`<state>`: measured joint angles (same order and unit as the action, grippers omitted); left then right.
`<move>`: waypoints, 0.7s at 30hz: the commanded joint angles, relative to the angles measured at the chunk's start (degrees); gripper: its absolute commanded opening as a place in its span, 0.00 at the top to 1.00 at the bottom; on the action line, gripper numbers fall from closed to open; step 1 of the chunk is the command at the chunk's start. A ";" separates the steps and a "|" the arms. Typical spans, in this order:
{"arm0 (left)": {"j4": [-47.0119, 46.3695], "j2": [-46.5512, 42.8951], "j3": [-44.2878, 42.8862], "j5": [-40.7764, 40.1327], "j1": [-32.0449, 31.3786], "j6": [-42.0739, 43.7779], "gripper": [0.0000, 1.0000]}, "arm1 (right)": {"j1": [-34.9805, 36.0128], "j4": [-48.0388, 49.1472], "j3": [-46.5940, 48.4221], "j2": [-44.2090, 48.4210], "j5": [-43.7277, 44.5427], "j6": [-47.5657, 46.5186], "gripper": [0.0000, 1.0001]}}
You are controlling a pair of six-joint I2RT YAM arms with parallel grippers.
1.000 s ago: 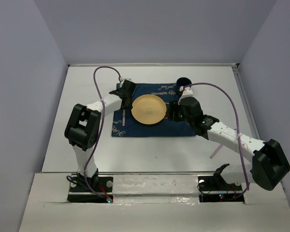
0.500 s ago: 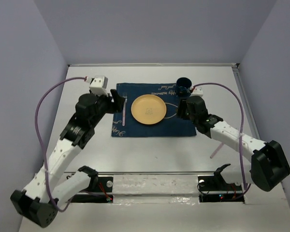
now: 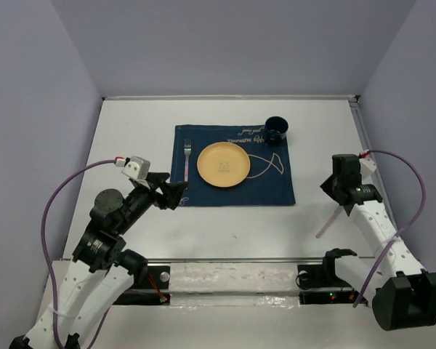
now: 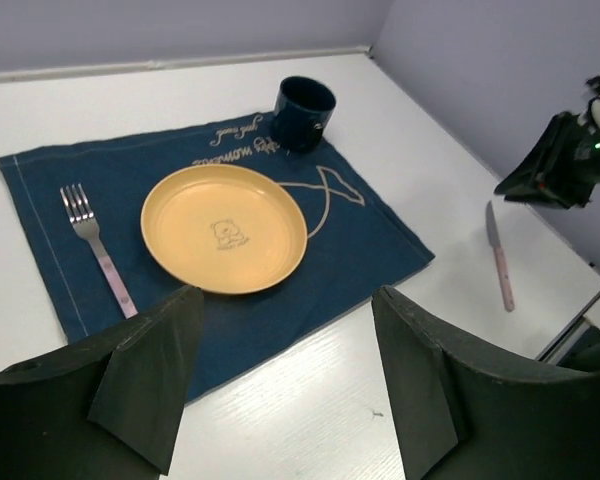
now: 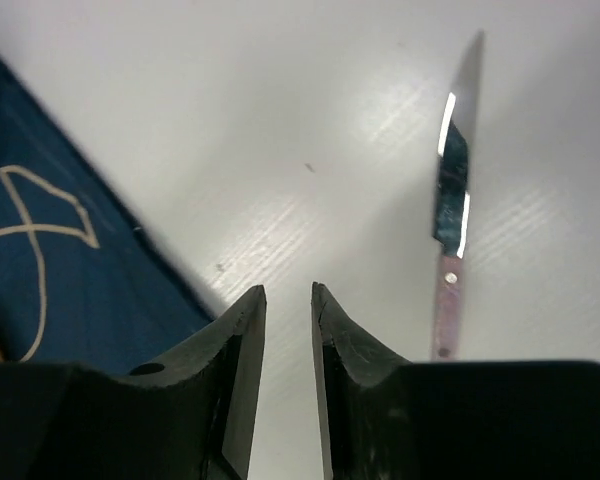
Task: Set the dinner table for one person
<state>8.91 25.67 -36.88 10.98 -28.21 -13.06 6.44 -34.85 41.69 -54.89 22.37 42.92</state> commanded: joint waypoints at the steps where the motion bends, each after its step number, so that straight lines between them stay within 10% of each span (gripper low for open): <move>1: -2.49 -3.69 0.15 0.62 -1.94 -0.74 0.20 | -7.56 -8.04 -1.43 -1.96 -3.29 6.04 0.68; 11: -1.35 -8.79 0.06 -2.72 -4.93 -0.65 0.18 | -14.08 -9.71 -3.20 -10.05 -1.19 7.62 0.31; 21: -1.00 -10.12 -0.03 -3.60 -6.68 -0.65 0.17 | -14.79 -7.70 -3.63 -14.19 -4.61 8.32 0.44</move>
<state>9.28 16.10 -36.86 7.77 -34.44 -13.67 -7.90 -43.48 38.26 -69.08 18.92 49.93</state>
